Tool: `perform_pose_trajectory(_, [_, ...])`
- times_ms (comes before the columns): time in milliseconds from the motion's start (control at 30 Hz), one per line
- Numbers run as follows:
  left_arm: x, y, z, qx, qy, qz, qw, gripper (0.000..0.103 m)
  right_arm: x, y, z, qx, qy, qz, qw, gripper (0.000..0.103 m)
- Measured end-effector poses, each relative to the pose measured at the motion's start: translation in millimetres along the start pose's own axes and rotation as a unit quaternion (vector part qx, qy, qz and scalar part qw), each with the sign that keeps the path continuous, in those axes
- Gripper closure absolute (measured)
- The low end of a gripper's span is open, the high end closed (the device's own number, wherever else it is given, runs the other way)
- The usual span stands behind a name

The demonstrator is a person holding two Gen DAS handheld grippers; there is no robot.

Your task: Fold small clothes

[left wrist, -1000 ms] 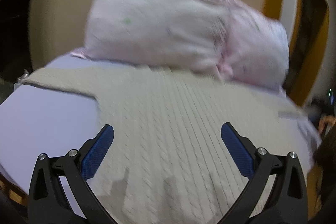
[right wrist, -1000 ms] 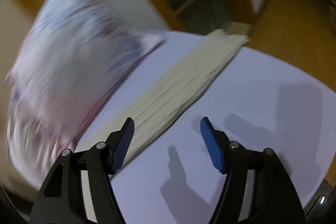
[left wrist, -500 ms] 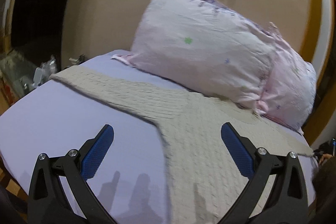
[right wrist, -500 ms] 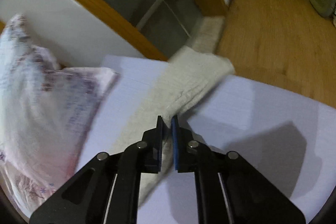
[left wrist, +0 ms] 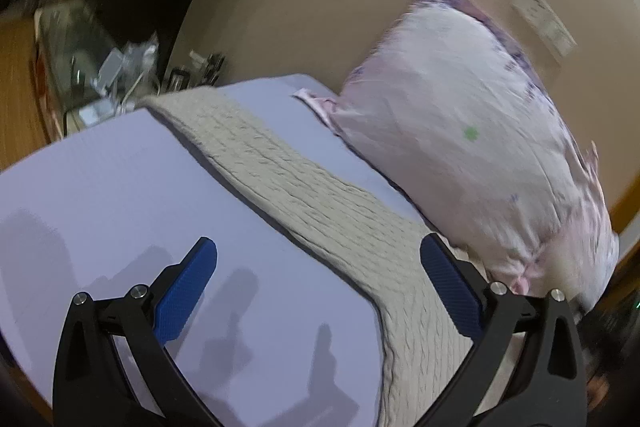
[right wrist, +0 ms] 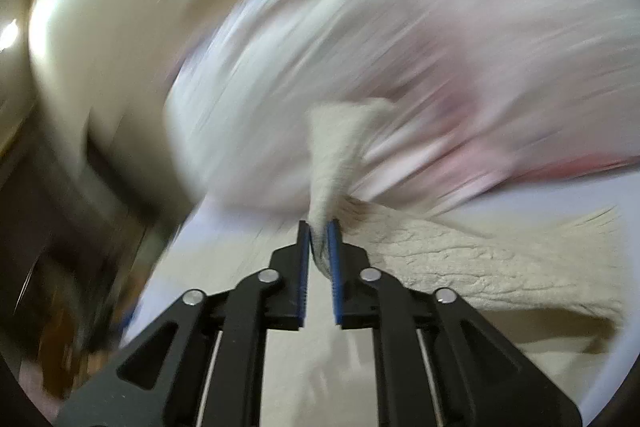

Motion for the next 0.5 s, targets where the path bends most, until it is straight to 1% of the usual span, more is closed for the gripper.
perform_pose_trajectory(33, [-5.0,5.0,-4.9,0.002,-0.012,-0.006,0.9999,0.005,9.7,15.3,-9.4,-0.007,-0.006,-0.028,1.000,0.068])
perform_pose_trajectory(67, [-8.1,8.1,-8.6,0.002,-0.021,-0.011,0.9997,0.009,17.6,25.9,-16.5,-0.014,-0.010,-0.044,0.999,0.052])
perform_pose_trajectory(133, [-18.9,16.6,-18.6,0.003,-0.044,-0.017,0.9989,0.012,31.5,24.8,-22.5,-0.012,-0.018,-0.039,0.999,0.045])
perform_pose_trajectory(167, [-22.9,19.5,-22.1,0.001,-0.048,-0.017,0.9987,0.015,32.6,20.2,-19.8,-0.006,-0.019,-0.030,0.999,0.042])
perform_pose_trajectory(200, [-30.9,26.0,-28.1,-0.005,-0.057,-0.020,0.9982,0.017,34.5,9.1,-13.0,0.001,-0.012,-0.013,1.000,0.036])
perform_pose_trajectory(267, [-41.2,35.2,-37.2,-0.012,-0.072,-0.023,0.9971,0.023,38.1,-17.0,4.9,0.004,0.007,0.010,1.000,0.030])
perform_pose_trajectory(300, [-47.6,41.9,-44.7,-0.015,-0.086,-0.027,0.9958,0.026,28.1,-25.4,22.3,0.007,0.016,0.017,1.000,0.029])
perform_pose_trajectory(367, [-58.0,54.1,-64.0,-0.022,-0.128,-0.037,0.9908,0.027,30.9,-46.9,45.7,0.026,0.032,0.033,0.999,0.028])
perform_pose_trajectory(400, [-62.1,57.5,-70.3,-0.017,-0.141,-0.037,0.9892,0.031,32.3,-52.5,54.7,0.031,0.037,0.038,0.998,0.027])
perform_pose_trajectory(500, [-78.3,61.0,-87.0,-0.012,-0.170,-0.022,0.9851,0.034,41.7,-78.2,75.1,0.045,0.056,0.060,0.996,0.026])
Point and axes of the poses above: each gripper's, at about its wrist camera, not at the fingertips, and y roughly the way its jaws point, z to its right, x to its underside, the point moved 5 cm from there along y, roughly the way its jaws point, and after that the axes turned 10 degrees about -z, right-handed, at the moved point
